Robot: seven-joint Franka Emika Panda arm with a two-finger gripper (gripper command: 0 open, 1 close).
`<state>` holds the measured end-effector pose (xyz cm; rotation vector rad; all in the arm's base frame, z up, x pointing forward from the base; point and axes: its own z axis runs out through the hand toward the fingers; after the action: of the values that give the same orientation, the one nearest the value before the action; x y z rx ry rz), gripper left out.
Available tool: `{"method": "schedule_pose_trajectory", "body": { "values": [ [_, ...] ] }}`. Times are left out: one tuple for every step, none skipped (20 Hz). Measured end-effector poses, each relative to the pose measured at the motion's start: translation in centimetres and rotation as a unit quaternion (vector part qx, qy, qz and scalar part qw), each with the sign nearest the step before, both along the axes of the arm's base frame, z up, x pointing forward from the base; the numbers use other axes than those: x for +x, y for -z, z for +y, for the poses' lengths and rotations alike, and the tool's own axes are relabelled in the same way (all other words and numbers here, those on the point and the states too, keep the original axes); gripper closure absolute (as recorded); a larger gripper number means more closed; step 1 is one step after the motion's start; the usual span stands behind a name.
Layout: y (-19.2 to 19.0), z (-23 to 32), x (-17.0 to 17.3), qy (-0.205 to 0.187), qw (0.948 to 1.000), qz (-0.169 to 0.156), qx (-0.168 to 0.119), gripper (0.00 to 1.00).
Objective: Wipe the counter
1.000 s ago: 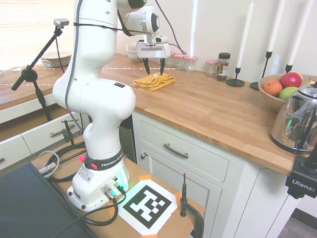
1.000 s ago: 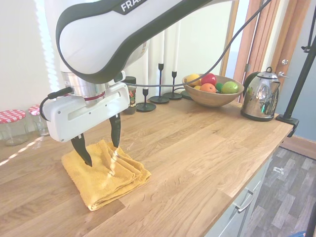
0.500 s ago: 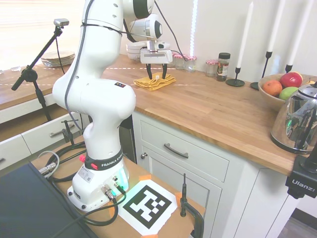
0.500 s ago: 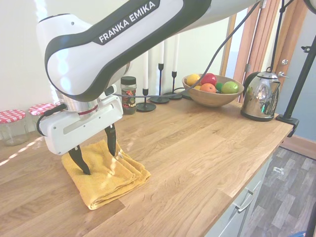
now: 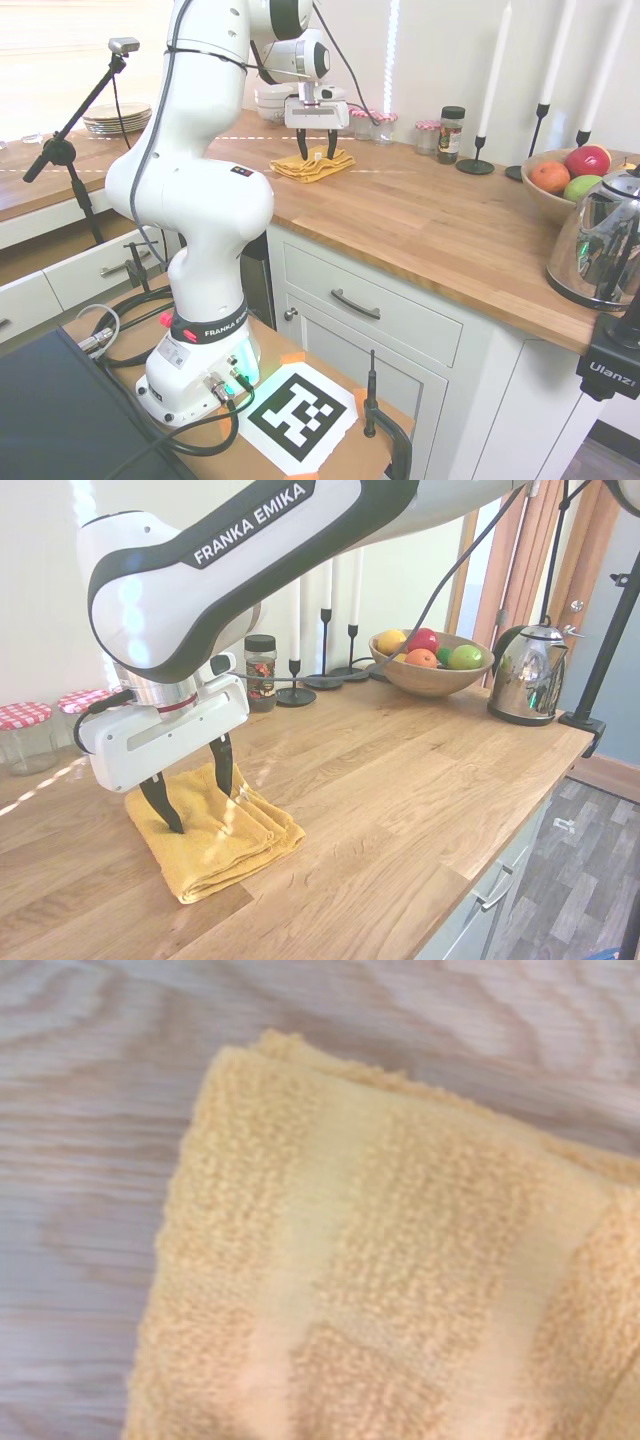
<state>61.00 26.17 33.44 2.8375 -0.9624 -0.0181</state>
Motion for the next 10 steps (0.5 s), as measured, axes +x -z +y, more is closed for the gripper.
{"method": "schedule_pose_trajectory", "body": {
  "values": [
    [0.0, 0.0, 0.04, 0.0, 1.0, -0.001, 0.001, 1.0],
    [0.0, -0.06, 0.1, 0.001, 1.0, -0.002, 0.001, 1.0],
    [0.01, -0.13, 0.17, 0.001, 1.0, -0.003, 0.002, 1.0],
    [0.02, -0.2, 0.24, 0.002, 1.0, -0.005, 0.003, 1.0],
    [0.04, -0.27, 0.31, 0.003, 1.0, -0.006, 0.004, 1.0],
    [0.05, -0.34, 0.37, 0.003, 1.0, -0.006, 0.004, 1.0],
    [0.06, -0.39, 0.41, 0.004, 1.0, -0.007, 0.005, 1.0],
    [0.08, -0.42, 0.45, 0.004, 0.9999, -0.007, 0.006, 1.0],
    [0.1, -0.42, 0.47, 0.004, 0.9999, -0.007, 0.006, 1.0],
    [0.11, -0.43, 0.49, 0.004, 0.9999, -0.008, 0.007, 1.0]
  ]
}}
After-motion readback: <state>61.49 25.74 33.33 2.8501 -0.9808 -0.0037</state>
